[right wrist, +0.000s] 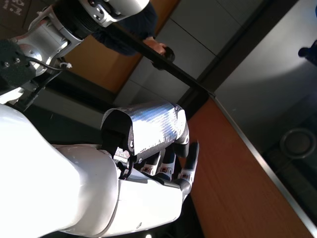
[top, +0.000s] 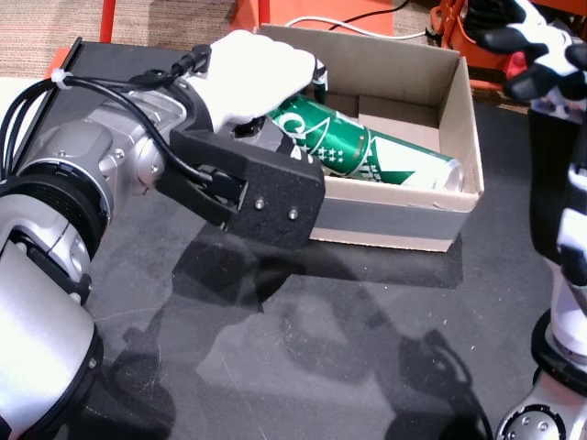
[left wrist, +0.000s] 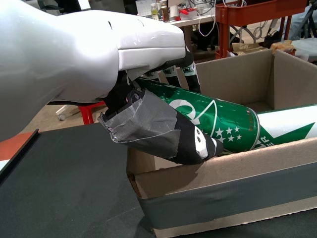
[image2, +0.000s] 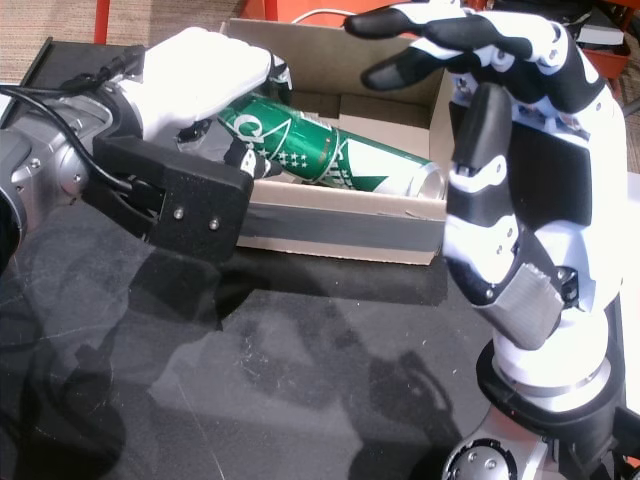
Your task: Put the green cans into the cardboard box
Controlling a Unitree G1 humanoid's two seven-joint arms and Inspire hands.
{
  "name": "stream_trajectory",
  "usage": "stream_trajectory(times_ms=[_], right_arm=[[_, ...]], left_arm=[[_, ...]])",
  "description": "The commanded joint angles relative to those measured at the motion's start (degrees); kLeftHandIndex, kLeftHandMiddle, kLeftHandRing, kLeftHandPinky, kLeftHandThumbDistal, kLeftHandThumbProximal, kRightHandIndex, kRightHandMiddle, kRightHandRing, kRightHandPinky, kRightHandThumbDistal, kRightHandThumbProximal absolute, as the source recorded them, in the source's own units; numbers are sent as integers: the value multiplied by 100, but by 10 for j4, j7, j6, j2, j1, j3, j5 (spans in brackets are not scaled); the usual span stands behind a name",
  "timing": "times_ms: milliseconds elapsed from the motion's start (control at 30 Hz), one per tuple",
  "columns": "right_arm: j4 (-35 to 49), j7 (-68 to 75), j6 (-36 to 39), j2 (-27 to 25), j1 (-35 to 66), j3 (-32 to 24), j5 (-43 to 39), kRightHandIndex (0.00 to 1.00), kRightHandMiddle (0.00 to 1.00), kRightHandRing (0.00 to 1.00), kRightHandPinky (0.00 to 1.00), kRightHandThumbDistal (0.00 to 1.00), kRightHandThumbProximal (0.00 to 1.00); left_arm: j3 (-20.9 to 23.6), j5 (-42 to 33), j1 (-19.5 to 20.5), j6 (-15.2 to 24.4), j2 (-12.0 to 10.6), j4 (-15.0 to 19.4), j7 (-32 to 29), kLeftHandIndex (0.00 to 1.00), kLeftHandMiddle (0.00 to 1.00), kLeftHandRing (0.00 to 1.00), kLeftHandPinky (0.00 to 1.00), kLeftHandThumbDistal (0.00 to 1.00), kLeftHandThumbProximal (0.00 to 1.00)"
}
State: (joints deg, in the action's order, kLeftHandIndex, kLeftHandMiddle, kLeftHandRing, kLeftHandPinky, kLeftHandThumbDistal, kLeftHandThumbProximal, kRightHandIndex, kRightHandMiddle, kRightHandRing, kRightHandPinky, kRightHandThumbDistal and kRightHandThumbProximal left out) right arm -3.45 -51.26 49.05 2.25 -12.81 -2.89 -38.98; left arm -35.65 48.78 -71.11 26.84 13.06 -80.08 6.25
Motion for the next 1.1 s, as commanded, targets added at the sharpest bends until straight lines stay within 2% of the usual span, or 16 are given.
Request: stream_trajectory(times_ms=[0, 100, 233, 433, 533, 633, 700, 733, 767, 833, 900, 933, 967, 1000, 1033, 1067], right_arm=[[-7, -2, 17, 2, 0, -5, 4, 87, 67, 56, 67, 15, 98], [-21, -4, 44, 5, -9, -9, 11, 85, 61, 54, 67, 26, 100], [-26, -8, 37, -2, -13, -6, 1, 85, 63, 54, 65, 14, 99], [-46, -43, 46, -13, -27, -10, -16, 86, 65, 55, 68, 24, 98], [-77, -96, 99, -14, -55, -20, -41, 86, 69, 61, 95, 52, 83], [-106, -143, 102, -36, -72, -30, -62, 88, 68, 62, 91, 74, 80], [-100, -137, 59, -45, -61, -30, -66, 90, 65, 57, 76, 62, 74], [-90, -119, 59, -36, -53, -31, -52, 87, 64, 56, 76, 46, 88], [-92, -122, 83, -28, -58, -34, -47, 86, 66, 59, 87, 43, 98], [-101, -140, 97, -27, -72, -36, -55, 85, 65, 61, 88, 60, 78], [-119, -164, 112, -24, -85, -42, -75, 80, 63, 61, 96, 85, 78], [-123, -163, 107, -22, -85, -45, -78, 77, 60, 59, 88, 78, 73], [-117, -148, 75, -24, -79, -42, -79, 77, 60, 56, 75, 55, 64], [-109, -142, 42, -35, -72, -38, -76, 85, 67, 59, 74, 49, 65], [-103, -140, 19, -41, -67, -36, -75, 89, 69, 60, 73, 49, 64], [-102, -142, 27, -38, -67, -40, -68, 89, 68, 59, 75, 63, 78]], left_arm=[[-7, 9, 4, 3, 4, -2, 8, 68, 68, 72, 73, 100, 41], [-8, 8, 3, 3, 5, -2, 8, 69, 68, 73, 74, 100, 39], [-6, 3, -1, 0, 7, -2, 3, 69, 67, 73, 77, 100, 39], [-2, 1, -8, 1, 15, -1, 12, 75, 74, 80, 83, 100, 53], [24, -23, -7, 14, 16, 1, 8, 76, 74, 82, 83, 100, 62], [61, -56, -10, 21, 13, 2, -12, 78, 81, 91, 83, 100, 75], [86, -81, -14, 31, 9, 5, -32, 82, 86, 95, 83, 100, 76], [97, -91, -17, 39, 8, 6, -40, 85, 89, 96, 83, 100, 77], [107, -101, -20, 49, 7, 8, -48, 86, 90, 96, 83, 100, 76], [113, -108, -28, 69, 7, 10, -56, 87, 90, 96, 84, 100, 79], [136, -133, -37, 87, 6, 13, -84, 86, 89, 97, 85, 100, 71], [146, -142, -40, 93, 6, 14, -94, 85, 88, 97, 85, 100, 71], [154, -150, -44, 98, 7, 15, -101, 85, 88, 97, 84, 100, 72], [164, -161, -48, 105, 9, 16, -111, 83, 88, 97, 84, 100, 72], [174, -171, -51, 111, 10, 17, -122, 83, 88, 97, 84, 100, 72], [195, -194, -54, 117, 12, 18, -144, 83, 91, 98, 84, 100, 70]])
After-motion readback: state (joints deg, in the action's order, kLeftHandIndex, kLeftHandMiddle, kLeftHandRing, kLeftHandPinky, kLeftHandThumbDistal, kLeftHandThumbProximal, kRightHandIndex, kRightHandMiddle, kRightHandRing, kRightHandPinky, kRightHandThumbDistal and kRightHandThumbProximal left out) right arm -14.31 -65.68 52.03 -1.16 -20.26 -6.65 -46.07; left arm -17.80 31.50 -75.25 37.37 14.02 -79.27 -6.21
